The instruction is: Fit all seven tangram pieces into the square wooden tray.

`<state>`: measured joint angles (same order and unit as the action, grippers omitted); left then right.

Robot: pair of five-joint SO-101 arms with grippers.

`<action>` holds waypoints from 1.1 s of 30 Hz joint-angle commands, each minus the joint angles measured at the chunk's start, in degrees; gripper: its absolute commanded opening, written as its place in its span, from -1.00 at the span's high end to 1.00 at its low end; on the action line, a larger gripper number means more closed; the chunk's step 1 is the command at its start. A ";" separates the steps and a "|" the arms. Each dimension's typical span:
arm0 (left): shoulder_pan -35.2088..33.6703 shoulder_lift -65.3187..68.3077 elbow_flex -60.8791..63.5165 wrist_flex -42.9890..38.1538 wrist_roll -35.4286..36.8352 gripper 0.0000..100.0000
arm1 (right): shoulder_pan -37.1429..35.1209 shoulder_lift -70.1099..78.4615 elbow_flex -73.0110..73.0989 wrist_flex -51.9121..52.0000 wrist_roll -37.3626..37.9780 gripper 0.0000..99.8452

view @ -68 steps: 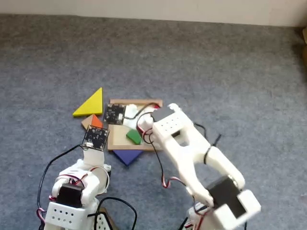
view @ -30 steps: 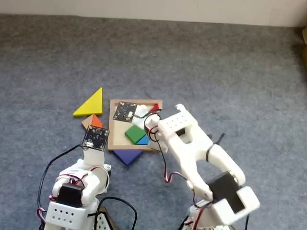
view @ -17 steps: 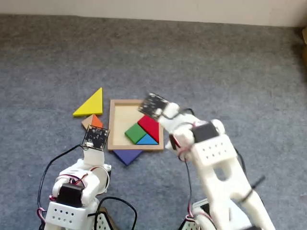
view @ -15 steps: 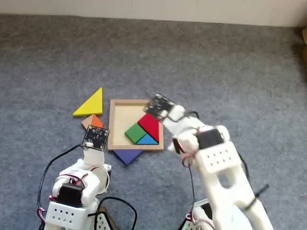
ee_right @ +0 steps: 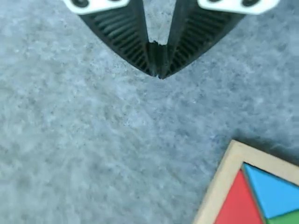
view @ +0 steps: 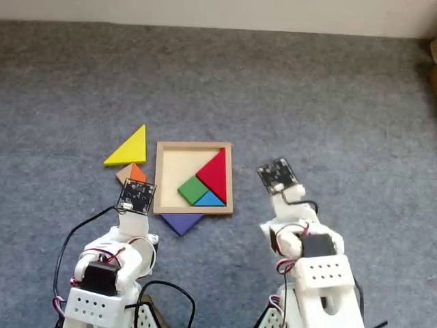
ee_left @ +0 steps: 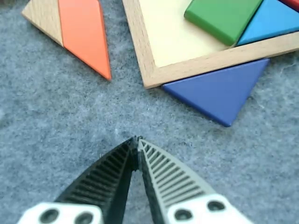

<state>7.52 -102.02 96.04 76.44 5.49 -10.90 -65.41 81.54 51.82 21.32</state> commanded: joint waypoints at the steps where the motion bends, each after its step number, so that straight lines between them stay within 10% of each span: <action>1: 3.91 -1.01 0.40 0.70 0.26 0.98 | 1.36 -4.88 2.24 -2.33 -2.46 0.98; 11: -5.67 -1.01 -11.65 0.35 0.00 0.98 | 1.36 -19.30 13.76 -2.51 -5.36 0.98; 19: -15.34 -1.01 -24.31 -0.53 -24.70 0.98 | 2.42 -34.86 22.29 4.26 -5.89 0.98; 25: -21.14 0.04 -32.31 -0.18 -25.58 0.88 | 2.33 -39.69 22.29 12.79 -5.71 0.98; 33: -23.16 27.74 -46.73 -0.09 -26.02 0.78 | 2.51 -38.81 22.29 13.23 -5.63 0.98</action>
<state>-15.16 -86.90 56.84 76.44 -19.65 -9.14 -103.91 96.22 64.92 16.13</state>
